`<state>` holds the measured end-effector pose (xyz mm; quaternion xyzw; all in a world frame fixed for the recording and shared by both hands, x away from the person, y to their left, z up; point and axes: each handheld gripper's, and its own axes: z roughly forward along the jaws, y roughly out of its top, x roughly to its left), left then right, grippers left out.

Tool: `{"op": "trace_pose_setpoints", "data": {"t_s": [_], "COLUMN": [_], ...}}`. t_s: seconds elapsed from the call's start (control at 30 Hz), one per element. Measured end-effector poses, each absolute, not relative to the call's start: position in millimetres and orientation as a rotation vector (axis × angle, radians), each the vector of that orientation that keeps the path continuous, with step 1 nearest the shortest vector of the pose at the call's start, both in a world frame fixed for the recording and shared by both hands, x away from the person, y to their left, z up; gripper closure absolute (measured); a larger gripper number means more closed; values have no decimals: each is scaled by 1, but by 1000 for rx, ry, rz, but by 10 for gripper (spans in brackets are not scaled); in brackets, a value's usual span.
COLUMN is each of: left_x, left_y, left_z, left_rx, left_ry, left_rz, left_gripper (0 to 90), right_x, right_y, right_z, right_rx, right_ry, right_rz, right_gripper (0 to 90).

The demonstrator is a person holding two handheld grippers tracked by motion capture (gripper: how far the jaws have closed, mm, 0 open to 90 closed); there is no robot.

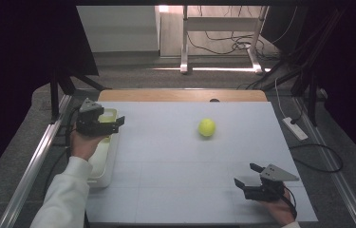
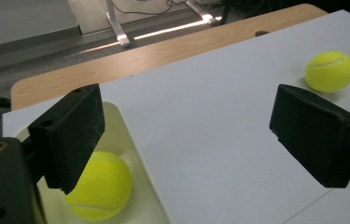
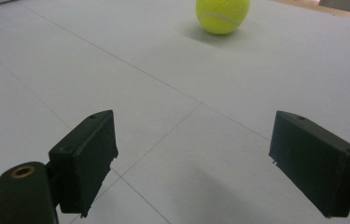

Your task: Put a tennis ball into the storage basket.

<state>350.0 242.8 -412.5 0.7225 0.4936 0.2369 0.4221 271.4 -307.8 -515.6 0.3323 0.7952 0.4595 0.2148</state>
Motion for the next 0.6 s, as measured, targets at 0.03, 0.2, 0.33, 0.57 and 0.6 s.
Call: {"op": "trace_pose_setpoints", "data": {"t_s": [0.03,0.2,0.33,0.57,0.6], "left_x": [350,346,341,333,332], "left_y": [242,240,238,233,232], "left_z": [-412,-413,-416,-417,-417], "left_rx": [1808,1792,1784,1781,1781], "left_ry": [1234,1213,1197,1156,1148], "left_rz": [588,570,559,545,539], "left_gripper": [111,120,119,120,121], "right_x": [272,273,275,277,277], "right_y": [-308,-306,-305,-302,-301], "right_z": [-516,-517,-517,-518,-519], "right_rx": [922,916,915,908,908], "right_ry": [2206,2215,2216,2220,2225], "right_rz": [1279,1269,1266,1265,1260], "right_gripper": [146,146,147,148,148]}}
